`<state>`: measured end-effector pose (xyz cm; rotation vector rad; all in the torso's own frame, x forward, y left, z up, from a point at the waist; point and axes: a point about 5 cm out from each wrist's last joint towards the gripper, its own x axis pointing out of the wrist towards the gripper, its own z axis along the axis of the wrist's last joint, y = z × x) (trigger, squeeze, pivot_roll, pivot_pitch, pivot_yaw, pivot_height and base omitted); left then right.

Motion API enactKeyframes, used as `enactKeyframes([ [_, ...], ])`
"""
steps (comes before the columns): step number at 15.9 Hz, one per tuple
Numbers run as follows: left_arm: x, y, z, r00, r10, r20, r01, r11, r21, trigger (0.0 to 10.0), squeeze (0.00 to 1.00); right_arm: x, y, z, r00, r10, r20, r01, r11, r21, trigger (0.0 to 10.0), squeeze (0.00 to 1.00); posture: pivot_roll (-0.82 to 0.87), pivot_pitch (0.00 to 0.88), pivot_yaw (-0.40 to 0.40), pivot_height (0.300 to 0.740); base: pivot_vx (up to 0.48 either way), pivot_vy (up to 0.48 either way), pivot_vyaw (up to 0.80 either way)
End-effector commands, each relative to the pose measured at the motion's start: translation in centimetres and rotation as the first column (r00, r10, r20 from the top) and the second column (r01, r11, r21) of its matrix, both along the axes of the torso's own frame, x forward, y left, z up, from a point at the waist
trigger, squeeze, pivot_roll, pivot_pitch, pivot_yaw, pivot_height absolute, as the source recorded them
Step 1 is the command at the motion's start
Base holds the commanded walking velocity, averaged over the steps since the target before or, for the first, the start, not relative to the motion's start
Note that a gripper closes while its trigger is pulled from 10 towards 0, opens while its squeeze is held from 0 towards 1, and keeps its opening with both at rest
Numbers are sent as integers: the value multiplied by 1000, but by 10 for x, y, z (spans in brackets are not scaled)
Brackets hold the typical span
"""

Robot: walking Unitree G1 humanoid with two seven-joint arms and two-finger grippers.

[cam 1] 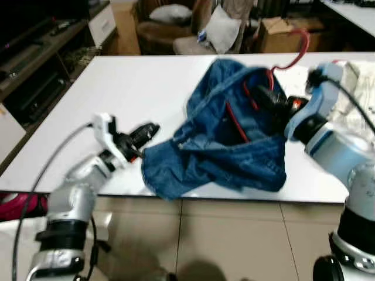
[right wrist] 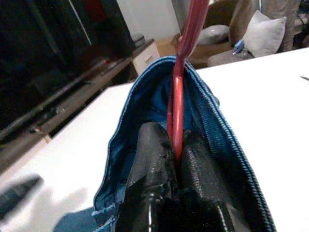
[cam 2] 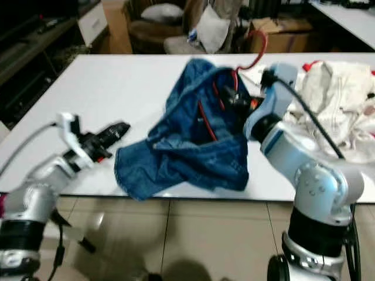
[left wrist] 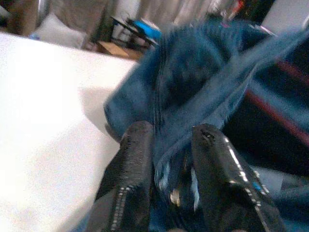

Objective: Hang hanger

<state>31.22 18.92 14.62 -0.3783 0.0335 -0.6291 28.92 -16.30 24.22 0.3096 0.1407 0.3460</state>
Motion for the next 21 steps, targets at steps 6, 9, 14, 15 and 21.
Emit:
enactKeyframes([
  [6,-18,17,40,985,141,96,-155,974,166,10000,0,4,-3,4,999,-9,45,10,1000,-11,10000,0,-82,0,41,740,0,0,0],
  [9,-30,-2,29,980,194,51,-200,963,178,10000,0,1,1,5,998,24,58,-22,999,-28,10000,0,-81,0,62,740,0,-249,0],
  [14,-45,-13,18,981,192,21,-189,935,300,10000,0,-9,9,-5,989,145,41,-145,989,-10,10000,0,-63,0,51,740,0,-464,474],
  [15,-43,-16,20,981,193,25,-191,934,301,10000,0,-9,9,-5,987,154,41,-155,988,3,10000,0,-55,0,60,740,0,-461,481],
  [21,-41,-1,22,968,248,48,-245,880,406,10000,0,-22,24,-14,960,279,31,-280,960,20,10000,0,-64,0,61,740,0,-308,601],
])
